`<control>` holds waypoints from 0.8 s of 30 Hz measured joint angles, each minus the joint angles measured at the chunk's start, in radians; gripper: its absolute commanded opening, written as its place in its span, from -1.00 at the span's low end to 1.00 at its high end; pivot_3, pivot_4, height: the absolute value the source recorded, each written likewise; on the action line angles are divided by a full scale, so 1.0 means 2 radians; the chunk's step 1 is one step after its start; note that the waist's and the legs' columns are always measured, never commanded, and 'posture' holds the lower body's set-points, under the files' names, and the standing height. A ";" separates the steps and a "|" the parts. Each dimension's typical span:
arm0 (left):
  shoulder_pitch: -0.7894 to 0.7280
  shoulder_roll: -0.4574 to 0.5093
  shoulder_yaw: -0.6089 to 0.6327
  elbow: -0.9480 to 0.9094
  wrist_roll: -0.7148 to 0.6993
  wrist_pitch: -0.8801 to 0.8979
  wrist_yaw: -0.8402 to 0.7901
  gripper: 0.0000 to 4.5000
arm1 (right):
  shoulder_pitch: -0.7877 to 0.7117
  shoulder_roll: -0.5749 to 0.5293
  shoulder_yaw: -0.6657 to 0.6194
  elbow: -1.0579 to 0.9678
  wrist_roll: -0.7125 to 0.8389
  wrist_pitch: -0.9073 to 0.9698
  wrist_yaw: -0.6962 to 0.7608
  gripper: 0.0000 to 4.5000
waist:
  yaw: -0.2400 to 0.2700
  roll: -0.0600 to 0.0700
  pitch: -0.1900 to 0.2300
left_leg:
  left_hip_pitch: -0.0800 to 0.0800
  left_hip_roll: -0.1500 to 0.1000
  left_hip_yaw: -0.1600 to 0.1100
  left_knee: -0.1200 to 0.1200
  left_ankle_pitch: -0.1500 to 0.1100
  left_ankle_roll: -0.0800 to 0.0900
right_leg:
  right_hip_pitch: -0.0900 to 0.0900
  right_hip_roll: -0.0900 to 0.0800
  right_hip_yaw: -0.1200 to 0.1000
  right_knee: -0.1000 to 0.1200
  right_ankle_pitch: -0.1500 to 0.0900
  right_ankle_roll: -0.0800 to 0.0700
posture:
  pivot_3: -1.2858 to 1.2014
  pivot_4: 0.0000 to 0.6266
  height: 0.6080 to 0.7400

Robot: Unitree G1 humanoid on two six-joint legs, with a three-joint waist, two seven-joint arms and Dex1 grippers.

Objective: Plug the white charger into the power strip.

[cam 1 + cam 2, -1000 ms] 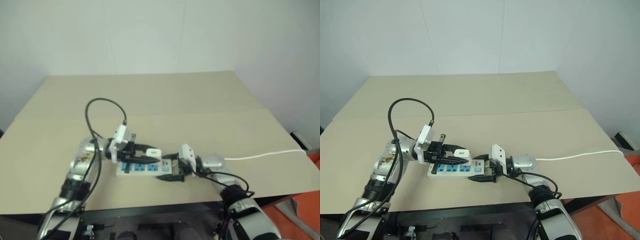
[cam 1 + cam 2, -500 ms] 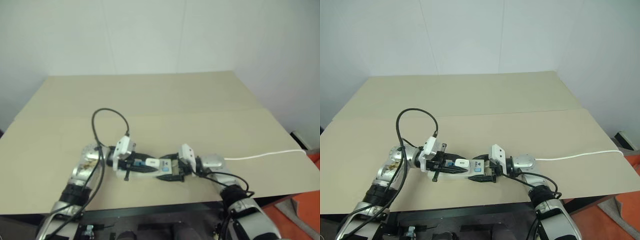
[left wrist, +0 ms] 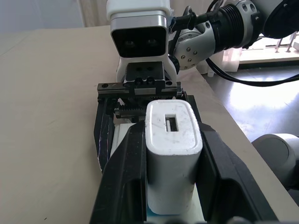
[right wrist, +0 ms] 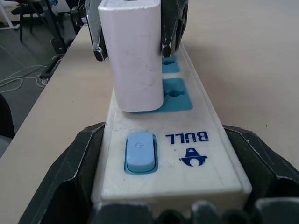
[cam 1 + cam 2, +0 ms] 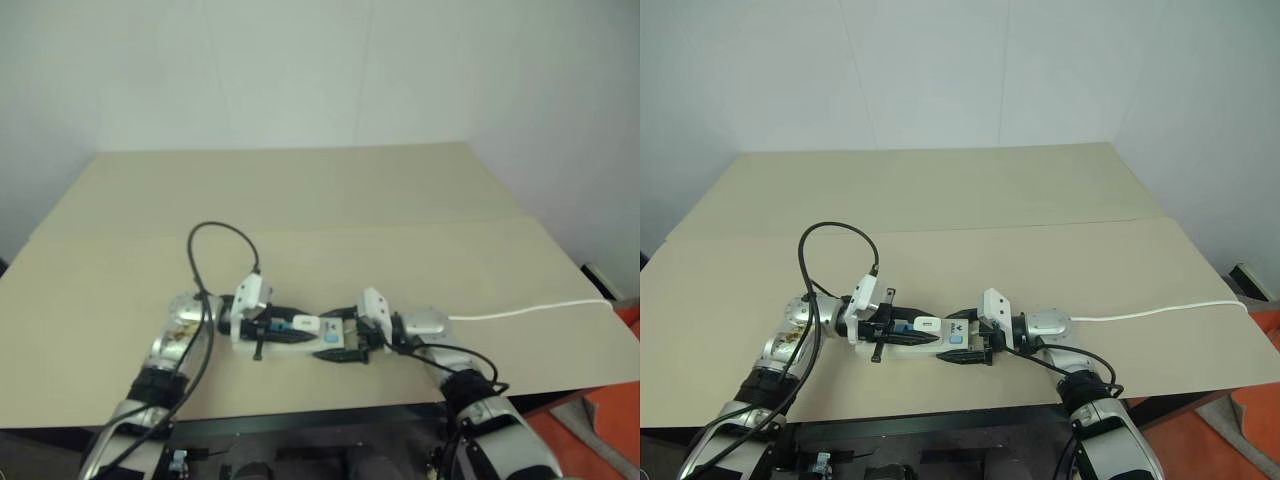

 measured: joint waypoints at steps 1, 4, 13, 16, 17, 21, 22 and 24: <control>-0.001 0.000 -0.001 0.003 0.000 -0.001 -0.001 -0.55 | 0.000 0.000 0.000 0.000 0.000 0.000 0.000 0.52 | 0.000 0.000 0.000 | 0.000 0.000 0.000 0.000 0.000 0.000 | 0.000 0.000 0.000 0.000 0.000 0.000 | 0.03 -0.52 1.00; -0.002 0.000 -0.003 0.013 0.000 -0.011 -0.003 -0.55 | 0.000 0.001 0.000 0.000 -0.001 0.001 -0.001 0.52 | 0.000 0.000 0.000 | 0.000 0.000 0.000 0.000 0.000 0.000 | 0.000 0.000 0.000 0.000 0.000 0.000 | 0.03 -0.52 1.00; 0.005 0.000 -0.005 0.028 -0.001 -0.031 0.004 -0.55 | 0.000 0.001 0.001 0.001 -0.006 0.003 -0.005 0.52 | 0.000 0.000 -0.003 | 0.001 0.000 0.000 0.000 0.000 0.000 | 0.001 0.000 0.000 0.000 0.000 0.000 | 0.03 -0.52 1.00; 0.002 0.009 -0.014 0.031 0.012 -0.010 0.010 -0.14 | 0.000 0.002 0.002 0.001 -0.007 0.003 -0.005 0.52 | 0.000 0.001 -0.003 | 0.002 0.000 0.000 0.000 0.000 0.000 | 0.001 0.000 0.000 0.000 0.000 0.000 | 0.03 -0.52 1.00; 0.001 0.013 -0.013 0.033 0.010 -0.005 0.011 0.00 | 0.001 0.003 0.002 0.001 -0.006 0.003 -0.005 0.52 | -0.001 0.001 -0.003 | 0.002 0.000 0.000 -0.001 0.000 0.000 | 0.000 0.000 0.001 0.000 0.000 0.000 | 0.03 -0.52 1.00; -0.008 0.019 -0.009 0.034 0.009 0.025 0.014 0.54 | 0.001 0.003 0.001 0.000 -0.005 0.003 -0.004 0.52 | -0.001 0.001 -0.003 | 0.002 0.000 0.000 -0.001 0.000 0.000 | 0.000 0.000 0.001 0.000 0.000 0.000 | 0.03 -0.52 1.00; -0.009 0.018 -0.007 0.033 0.008 0.030 0.017 0.68 | 0.001 0.003 0.001 0.000 -0.005 0.003 -0.003 0.52 | -0.001 0.001 -0.003 | 0.001 0.000 0.000 -0.001 0.000 0.000 | 0.000 0.000 0.001 0.000 0.000 0.000 | 0.03 -0.52 1.00; -0.010 0.015 -0.002 0.024 -0.001 0.043 0.021 0.96 | 0.001 0.002 0.001 -0.002 -0.004 0.003 -0.001 0.52 | -0.001 0.001 -0.003 | 0.000 0.000 0.000 -0.001 0.000 0.000 | -0.001 0.000 0.001 0.000 0.000 0.000 | 0.03 -0.52 1.00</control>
